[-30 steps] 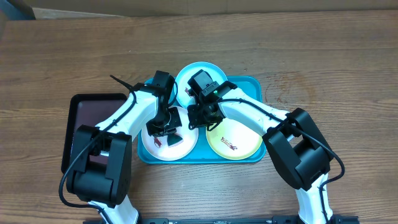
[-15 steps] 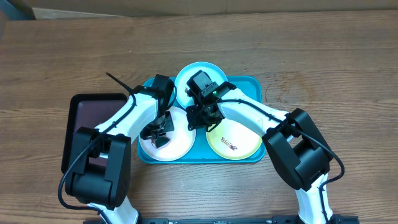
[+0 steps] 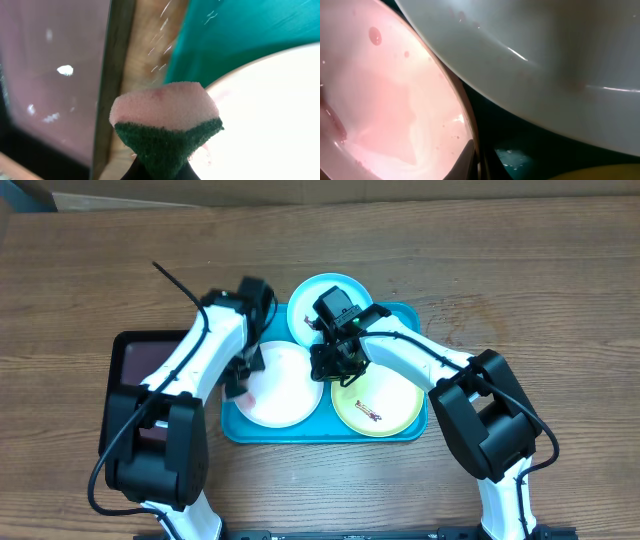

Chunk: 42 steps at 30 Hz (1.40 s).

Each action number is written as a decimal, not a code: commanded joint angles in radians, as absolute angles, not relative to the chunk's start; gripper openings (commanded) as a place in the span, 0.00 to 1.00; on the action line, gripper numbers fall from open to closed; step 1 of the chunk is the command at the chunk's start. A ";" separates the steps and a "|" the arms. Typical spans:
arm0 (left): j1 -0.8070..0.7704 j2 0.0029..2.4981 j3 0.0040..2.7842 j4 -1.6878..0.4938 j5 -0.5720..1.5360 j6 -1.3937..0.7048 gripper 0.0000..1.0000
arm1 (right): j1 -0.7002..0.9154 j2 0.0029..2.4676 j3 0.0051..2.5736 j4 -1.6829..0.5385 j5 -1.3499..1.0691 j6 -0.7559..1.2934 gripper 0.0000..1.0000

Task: Clean dirty plates on tray and stack at the side
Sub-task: 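Scrub the white plate with the sponge in the left gripper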

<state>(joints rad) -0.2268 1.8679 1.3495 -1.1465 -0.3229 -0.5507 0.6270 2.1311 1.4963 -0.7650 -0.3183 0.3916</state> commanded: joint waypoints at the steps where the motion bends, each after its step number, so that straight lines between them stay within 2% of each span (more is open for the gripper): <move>1: -0.223 1.877 1.436 -1.127 -0.084 -0.494 0.04 | 0.617 2.143 1.501 -0.768 -0.271 0.394 0.04; 3: -0.223 1.877 1.428 -1.082 0.070 -0.427 0.04 | 0.617 2.143 1.501 -0.765 -0.273 0.401 0.04; 6: -0.223 1.877 1.401 -1.032 0.167 -0.395 0.04 | 0.617 2.143 1.501 -0.747 -0.282 0.451 0.04; 12: -0.223 1.878 1.299 -0.971 0.178 -0.396 0.04 | 0.622 2.143 1.501 -0.720 -0.285 0.479 0.04; 22: -0.222 1.878 1.093 -0.773 0.170 -0.431 0.04 | 0.648 2.143 1.501 -0.682 -0.155 0.537 0.04; 30: -0.222 1.878 1.068 -0.803 -0.171 -0.506 0.04 | 0.674 2.143 1.501 -0.683 -0.069 0.551 0.04; 42: -0.222 1.877 1.163 -0.919 -0.425 -0.558 0.04 | 0.674 2.143 1.501 -0.705 -0.068 0.524 0.04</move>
<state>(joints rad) -0.2356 1.8462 1.1255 -0.8841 -0.2375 -0.5350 0.6815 2.1311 1.5005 -0.6857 -0.1234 0.5396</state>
